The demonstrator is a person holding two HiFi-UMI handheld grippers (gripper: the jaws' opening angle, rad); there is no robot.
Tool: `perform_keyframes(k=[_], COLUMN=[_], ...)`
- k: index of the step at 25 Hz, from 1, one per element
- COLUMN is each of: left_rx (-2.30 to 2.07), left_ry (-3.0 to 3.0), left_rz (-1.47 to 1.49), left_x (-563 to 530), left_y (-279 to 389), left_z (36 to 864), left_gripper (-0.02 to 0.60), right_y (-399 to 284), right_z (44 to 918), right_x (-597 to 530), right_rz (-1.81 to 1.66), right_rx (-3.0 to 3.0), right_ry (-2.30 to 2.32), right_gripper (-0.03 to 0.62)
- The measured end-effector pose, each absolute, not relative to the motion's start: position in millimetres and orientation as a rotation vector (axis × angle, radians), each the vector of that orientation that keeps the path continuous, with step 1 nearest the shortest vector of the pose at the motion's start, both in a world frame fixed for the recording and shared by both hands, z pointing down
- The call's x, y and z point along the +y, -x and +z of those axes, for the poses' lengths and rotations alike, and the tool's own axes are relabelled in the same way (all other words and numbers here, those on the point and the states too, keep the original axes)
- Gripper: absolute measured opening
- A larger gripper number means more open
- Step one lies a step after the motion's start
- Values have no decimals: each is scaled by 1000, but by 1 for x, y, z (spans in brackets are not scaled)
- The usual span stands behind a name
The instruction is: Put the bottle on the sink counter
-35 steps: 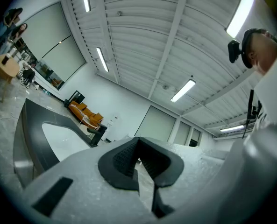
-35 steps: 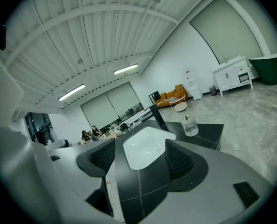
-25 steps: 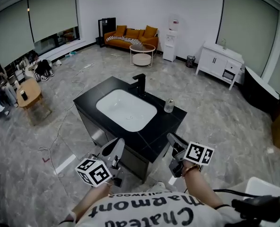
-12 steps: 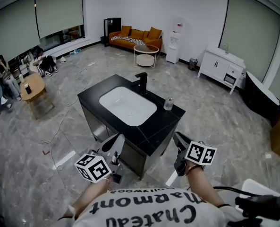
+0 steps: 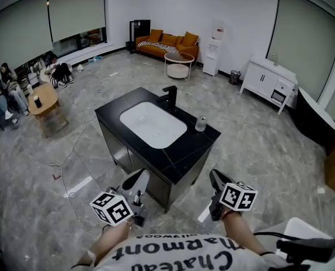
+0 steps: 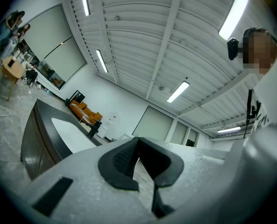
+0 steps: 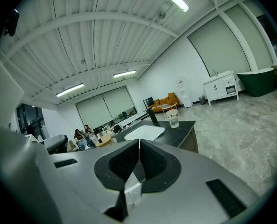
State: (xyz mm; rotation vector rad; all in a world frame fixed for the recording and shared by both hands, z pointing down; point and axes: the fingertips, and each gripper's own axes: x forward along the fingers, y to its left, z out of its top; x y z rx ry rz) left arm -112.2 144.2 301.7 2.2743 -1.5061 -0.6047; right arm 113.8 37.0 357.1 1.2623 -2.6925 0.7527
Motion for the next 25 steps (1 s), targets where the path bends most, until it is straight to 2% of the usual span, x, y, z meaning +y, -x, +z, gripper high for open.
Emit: perform_keyframes(k=[11,25], left_rx=[-1551,-1551], left_ry=[-2201,-2173], left_rz=[-543,-555], left_x=[169,182], left_y=[105,104], left_z=[335,337], left_gripper=[15,15], right_y=[-124,-118], right_z=[404,405], right_x=[61,76], right_rz=[829,811], right_rx=[-2624,-2601], right_ry=[-1201,-1178], right_gripper=[20,20])
